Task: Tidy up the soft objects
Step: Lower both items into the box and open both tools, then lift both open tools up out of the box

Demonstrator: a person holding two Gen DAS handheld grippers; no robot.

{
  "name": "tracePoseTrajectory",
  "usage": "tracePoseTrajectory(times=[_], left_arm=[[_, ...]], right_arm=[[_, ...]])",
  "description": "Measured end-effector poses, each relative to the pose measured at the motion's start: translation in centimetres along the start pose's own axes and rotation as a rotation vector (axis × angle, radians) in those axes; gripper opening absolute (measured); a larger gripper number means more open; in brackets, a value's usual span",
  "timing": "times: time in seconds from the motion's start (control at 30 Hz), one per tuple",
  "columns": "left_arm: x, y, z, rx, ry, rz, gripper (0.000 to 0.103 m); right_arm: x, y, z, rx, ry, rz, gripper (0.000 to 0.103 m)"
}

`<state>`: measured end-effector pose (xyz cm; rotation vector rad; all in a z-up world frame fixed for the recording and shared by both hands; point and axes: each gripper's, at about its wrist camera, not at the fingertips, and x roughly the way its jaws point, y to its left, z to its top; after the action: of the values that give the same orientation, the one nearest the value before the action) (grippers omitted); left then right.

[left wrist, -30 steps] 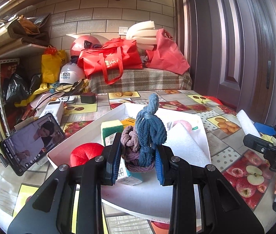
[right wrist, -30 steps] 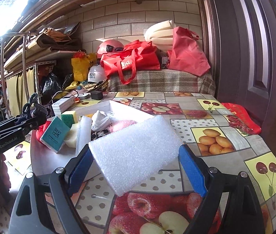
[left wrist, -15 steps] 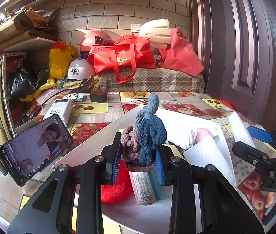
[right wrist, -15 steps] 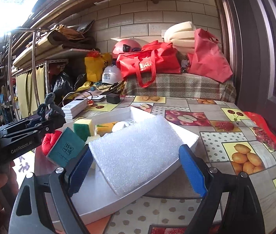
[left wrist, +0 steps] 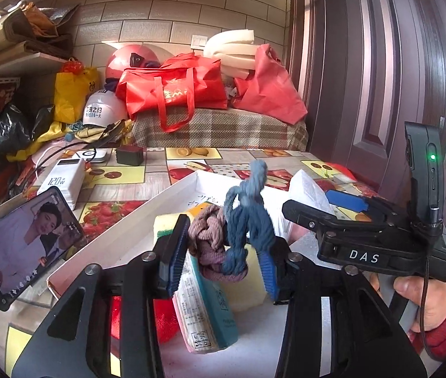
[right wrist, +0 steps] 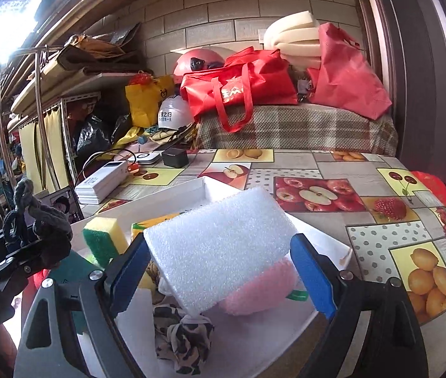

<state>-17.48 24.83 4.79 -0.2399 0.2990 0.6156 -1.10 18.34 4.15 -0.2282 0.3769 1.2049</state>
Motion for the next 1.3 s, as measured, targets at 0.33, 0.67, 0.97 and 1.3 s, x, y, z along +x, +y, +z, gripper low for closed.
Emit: tracePoseTrajectory(times=[0.33, 0.67, 0.97, 1.3], left_arm=[[-0.5, 0.0, -0.1, -0.008, -0.022, 0.043, 0.103], [-0.6, 0.2, 0.1, -0.033, -0.016, 0.039, 0.103], [-0.6, 0.3, 0.2, -0.035, -0.026, 0.042, 0.103], [-1.3, -1.0, -0.2, 0.033, -0.071, 0.082, 0.103]], right_arm=[[-1.0, 1.7, -0.1, -0.097, -0.058, -0.047, 0.103], [-1.2, 1.2, 0.1, -0.074, -0.081, -0.07, 0.103], [-2.5, 0.7, -0.3, -0.036, -0.126, -0.069, 0.103], [-5.1, 0.2, -1.6, -0.021, -0.115, -0.063, 0.103]])
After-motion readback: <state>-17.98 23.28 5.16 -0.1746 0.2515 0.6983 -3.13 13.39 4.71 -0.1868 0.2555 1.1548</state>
